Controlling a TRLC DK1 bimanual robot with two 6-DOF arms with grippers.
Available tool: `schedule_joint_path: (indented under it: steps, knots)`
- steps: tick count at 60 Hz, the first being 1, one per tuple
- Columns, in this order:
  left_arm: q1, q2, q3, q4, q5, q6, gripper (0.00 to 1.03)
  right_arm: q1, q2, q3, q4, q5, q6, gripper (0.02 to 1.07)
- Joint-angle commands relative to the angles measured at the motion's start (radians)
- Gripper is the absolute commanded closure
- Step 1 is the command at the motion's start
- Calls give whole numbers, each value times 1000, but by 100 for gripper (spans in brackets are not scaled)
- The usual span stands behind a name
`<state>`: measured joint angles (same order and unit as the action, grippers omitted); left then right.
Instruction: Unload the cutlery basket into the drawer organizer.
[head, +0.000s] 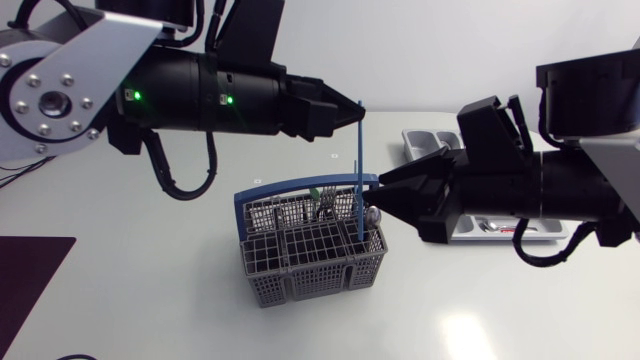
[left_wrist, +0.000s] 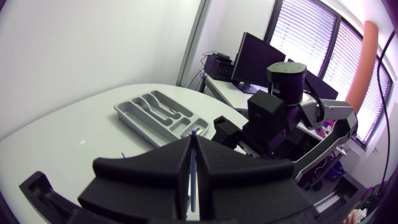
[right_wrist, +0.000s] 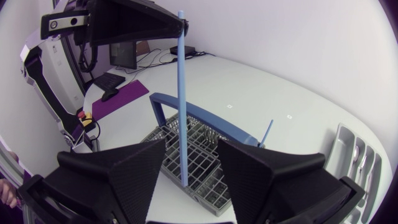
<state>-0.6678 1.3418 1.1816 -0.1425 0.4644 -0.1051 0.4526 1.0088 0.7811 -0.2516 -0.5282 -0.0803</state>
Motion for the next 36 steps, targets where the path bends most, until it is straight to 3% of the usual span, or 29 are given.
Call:
schedule_joint_path:
  steps: [1, 11, 36]
  knots:
    - [0, 17, 38, -5, 14, -22, 100, 12, 39, 33, 23, -9, 31, 50]
    - [4, 22, 38, -5, 16, -22, 100, 18, 74, 49, 38, -9, 39, 55]
    - [11, 34, 47, -5, 23, -22, 100, 51, 97, 50, 46, -9, 39, 94]
